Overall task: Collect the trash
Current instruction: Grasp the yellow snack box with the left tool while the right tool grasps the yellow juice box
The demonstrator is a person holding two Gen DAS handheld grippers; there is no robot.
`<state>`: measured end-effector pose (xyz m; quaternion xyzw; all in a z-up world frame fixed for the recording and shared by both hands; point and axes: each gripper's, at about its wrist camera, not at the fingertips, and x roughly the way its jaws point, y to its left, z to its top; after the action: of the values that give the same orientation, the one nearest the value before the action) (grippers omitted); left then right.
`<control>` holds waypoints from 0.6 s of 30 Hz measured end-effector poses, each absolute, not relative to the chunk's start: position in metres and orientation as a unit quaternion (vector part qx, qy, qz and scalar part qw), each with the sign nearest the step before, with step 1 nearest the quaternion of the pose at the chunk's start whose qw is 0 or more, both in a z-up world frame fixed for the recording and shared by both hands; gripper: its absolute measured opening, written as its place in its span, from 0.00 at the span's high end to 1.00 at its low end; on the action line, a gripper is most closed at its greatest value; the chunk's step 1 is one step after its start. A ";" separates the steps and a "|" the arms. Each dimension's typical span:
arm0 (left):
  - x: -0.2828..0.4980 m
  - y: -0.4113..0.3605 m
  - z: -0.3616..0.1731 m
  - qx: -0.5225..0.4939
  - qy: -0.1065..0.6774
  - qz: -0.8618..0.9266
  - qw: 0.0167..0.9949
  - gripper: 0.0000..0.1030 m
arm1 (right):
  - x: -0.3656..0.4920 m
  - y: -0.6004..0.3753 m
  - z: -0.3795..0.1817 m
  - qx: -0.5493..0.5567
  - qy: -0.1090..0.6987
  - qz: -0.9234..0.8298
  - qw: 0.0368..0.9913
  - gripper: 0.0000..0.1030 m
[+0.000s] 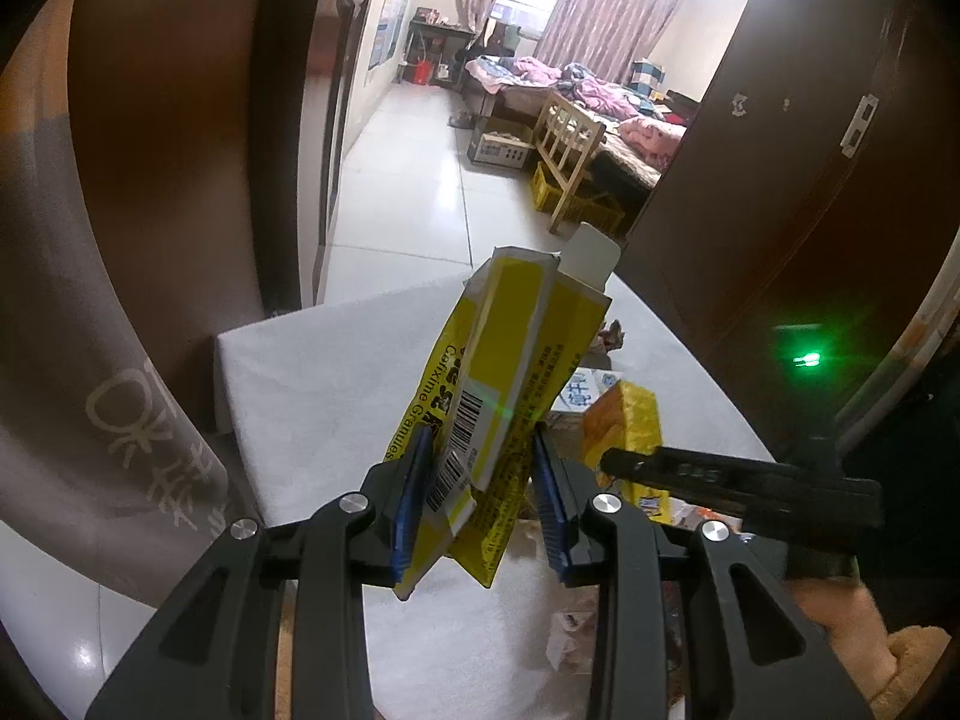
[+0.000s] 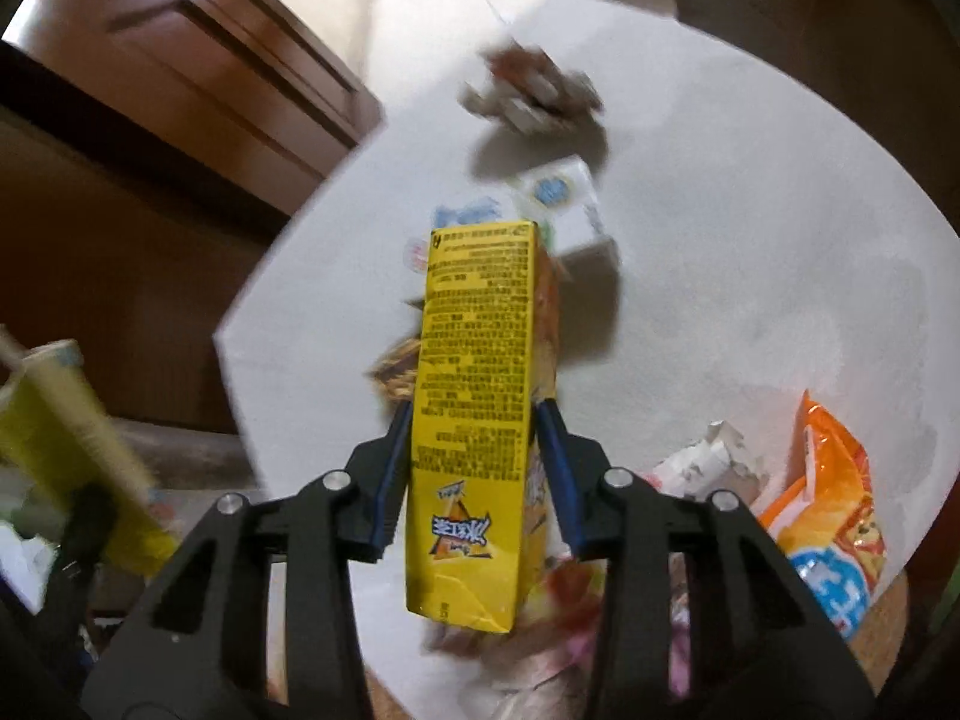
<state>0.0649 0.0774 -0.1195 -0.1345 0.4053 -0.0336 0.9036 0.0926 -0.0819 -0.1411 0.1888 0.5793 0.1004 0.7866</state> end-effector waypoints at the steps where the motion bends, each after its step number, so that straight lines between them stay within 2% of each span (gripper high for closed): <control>1: 0.063 0.076 -0.117 -0.133 0.402 -0.035 0.905 0.70 | 0.089 -0.083 -0.134 0.194 0.571 0.111 0.790 0.61; 8: 0.058 0.067 -0.098 -0.120 0.383 -0.045 0.915 0.70 | 0.061 -0.107 -0.083 0.245 0.519 0.174 0.801 0.61; 18: 0.047 0.044 -0.074 -0.085 0.359 -0.060 0.927 0.70 | 0.024 -0.157 -0.052 0.294 0.462 0.178 0.817 0.61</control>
<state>0.0474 0.0438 -0.0738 -0.0854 0.3594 -0.0601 0.9273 0.0244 -0.1574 -0.0517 0.2939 0.4622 0.1785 0.8174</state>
